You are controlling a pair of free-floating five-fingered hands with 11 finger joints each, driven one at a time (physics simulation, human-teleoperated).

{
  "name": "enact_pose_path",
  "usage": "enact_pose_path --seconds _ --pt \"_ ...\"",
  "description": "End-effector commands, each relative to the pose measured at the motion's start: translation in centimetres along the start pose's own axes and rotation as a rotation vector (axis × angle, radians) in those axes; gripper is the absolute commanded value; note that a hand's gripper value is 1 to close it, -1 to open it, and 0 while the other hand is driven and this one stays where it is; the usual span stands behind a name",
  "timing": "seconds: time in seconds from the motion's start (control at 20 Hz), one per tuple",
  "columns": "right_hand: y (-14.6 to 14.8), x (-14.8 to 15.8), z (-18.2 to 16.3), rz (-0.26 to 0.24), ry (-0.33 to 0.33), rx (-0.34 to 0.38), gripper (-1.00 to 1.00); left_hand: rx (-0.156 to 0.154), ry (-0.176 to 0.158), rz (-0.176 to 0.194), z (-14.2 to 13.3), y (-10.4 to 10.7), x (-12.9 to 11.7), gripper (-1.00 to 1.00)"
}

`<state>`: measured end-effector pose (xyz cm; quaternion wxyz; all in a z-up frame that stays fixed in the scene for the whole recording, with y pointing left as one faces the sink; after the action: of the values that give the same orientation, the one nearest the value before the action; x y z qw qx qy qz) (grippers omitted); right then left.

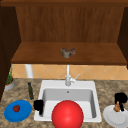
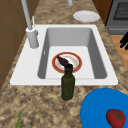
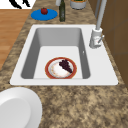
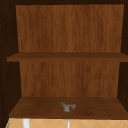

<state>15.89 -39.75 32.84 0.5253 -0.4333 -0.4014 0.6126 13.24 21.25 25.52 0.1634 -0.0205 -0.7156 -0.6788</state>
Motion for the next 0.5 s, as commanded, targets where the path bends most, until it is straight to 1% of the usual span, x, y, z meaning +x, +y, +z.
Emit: enact_pose_path --seconds 0.0,0.1,0.2,0.3,0.45 --pt "2.9 -0.6 -1.4 -0.021 0.063 -0.007 1.00 0.000 0.000 0.000 0.0 0.0 0.0 0.00" --pt "4.5 -0.8 -2.2 -0.021 0.087 -0.001 1.00 0.000 0.000 0.000 0.0 0.0 0.0 0.00" --pt "5.7 -0.3 -3.9 -0.022 0.113 0.011 1.00 0.000 0.000 0.000 0.0 0.0 0.0 0.00" --pt "7.0 0.0 -5.5 -0.023 0.135 0.045 1.00 0.000 0.000 0.000 0.0 0.0 0.0 0.00" --pt "9.0 0.2 -7.7 -0.022 0.170 0.071 1.00 0.000 0.000 0.000 0.0 0.0 0.0 0.00"
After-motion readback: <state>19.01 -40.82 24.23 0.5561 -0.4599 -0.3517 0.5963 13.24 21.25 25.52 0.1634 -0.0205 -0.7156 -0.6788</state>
